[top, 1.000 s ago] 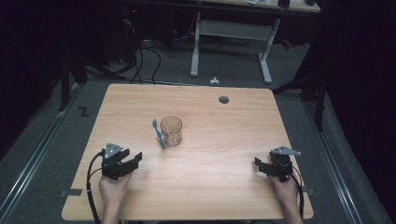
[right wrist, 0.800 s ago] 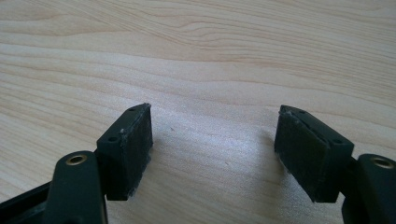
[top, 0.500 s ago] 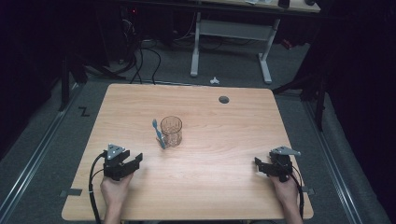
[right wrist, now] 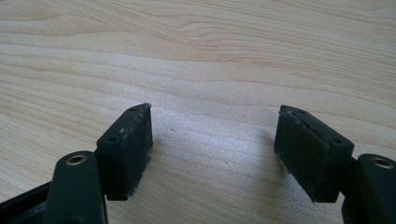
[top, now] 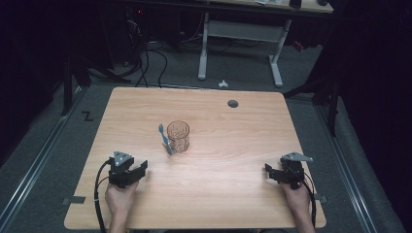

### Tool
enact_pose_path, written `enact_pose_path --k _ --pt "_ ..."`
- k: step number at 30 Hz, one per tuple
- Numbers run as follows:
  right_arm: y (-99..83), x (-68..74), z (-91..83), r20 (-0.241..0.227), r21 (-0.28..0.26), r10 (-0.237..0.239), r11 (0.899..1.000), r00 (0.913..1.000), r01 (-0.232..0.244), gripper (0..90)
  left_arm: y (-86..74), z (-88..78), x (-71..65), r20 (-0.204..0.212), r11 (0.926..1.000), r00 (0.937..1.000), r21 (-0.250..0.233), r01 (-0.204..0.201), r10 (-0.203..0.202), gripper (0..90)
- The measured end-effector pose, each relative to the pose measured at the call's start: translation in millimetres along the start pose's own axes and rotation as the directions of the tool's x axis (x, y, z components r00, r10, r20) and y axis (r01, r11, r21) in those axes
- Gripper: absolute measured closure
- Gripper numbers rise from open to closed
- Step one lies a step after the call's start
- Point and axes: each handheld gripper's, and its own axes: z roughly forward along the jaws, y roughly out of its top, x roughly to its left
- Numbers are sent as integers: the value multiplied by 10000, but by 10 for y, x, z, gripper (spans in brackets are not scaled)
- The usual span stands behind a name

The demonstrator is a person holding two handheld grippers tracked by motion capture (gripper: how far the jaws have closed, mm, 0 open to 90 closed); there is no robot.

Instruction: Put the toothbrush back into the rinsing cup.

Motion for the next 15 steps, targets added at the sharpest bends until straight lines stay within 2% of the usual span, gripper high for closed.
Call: enact_pose_path --k 15 --pt "0 0 0 -1 -1 -3 10000 10000 3 282 -17 81 -12 -312 9994 9992 225 -262 269 439"
